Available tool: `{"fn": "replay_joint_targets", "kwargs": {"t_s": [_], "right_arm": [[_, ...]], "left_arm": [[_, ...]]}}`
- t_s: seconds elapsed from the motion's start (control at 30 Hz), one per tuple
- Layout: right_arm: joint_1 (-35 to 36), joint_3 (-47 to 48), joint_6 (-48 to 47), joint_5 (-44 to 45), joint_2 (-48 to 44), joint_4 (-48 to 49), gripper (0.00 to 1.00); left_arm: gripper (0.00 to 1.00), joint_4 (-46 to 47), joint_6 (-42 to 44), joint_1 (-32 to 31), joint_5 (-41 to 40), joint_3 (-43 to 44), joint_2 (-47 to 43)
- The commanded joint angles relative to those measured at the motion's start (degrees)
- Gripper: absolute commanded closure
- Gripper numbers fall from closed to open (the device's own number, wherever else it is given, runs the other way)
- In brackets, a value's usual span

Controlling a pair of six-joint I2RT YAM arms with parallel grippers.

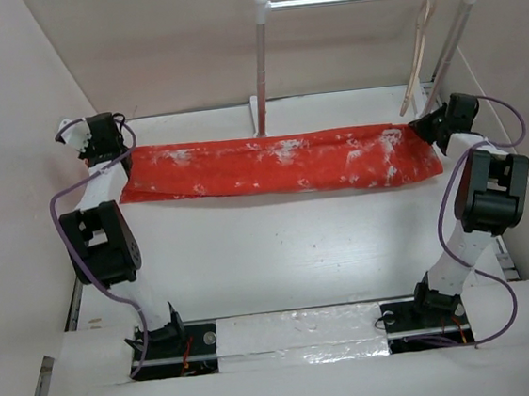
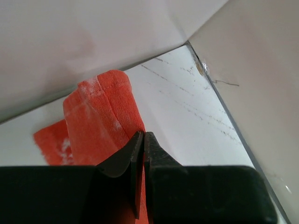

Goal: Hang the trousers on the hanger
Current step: Fold the trousers at the center of the board.

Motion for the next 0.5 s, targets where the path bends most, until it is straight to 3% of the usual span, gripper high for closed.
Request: {"fn": "replay_joint_targets", "kwargs": {"t_s": [0.0, 0.23, 0.3, 0.33, 0.37, 0.4, 0.43, 0.47], "right_arm": [[-0.27, 5.58, 0.16, 1.69, 2.74, 5.62, 1.0], [1.4, 10.94, 1.3, 1.86, 7.67, 6.24, 0.96], [2.63, 12.17, 1.13, 2.21, 8.2, 5.19, 0.92], [2.63, 12.88, 0.52, 2.47, 8.11, 4.83, 0.82], [3.33, 13.23, 0.08, 2.48, 7.94, 4.39, 0.71], [3.86, 13.23, -0.45, 2.83, 7.5, 3.17, 0.59], [3.86, 12.97, -1.33, 3.09, 7.15, 2.72, 0.4], [3.86, 12.36, -1.6, 3.27, 6.62, 2.54, 0.34]], "left_arm": [[1.0, 0.9, -0.53, 0.86, -0.67, 7.53, 6.23], [1.0, 6.52, -1.5, 0.86, 4.16, 9.83, 12.39], [0.86, 3.45, -0.98, 0.16, 4.87, 12.38, 13.98], [0.75, 3.44, 0.33, 0.16, 4.52, 12.31, 13.89], [0.53, 3.96, 1.22, 0.16, 4.26, 12.05, 13.11], [0.45, 3.88, 1.83, -0.37, 3.65, 11.43, 12.49], [0.38, 3.62, 2.1, -0.37, 3.38, 10.91, 11.79], [0.29, 3.27, 2.71, -0.37, 3.03, 10.38, 10.04]]}}
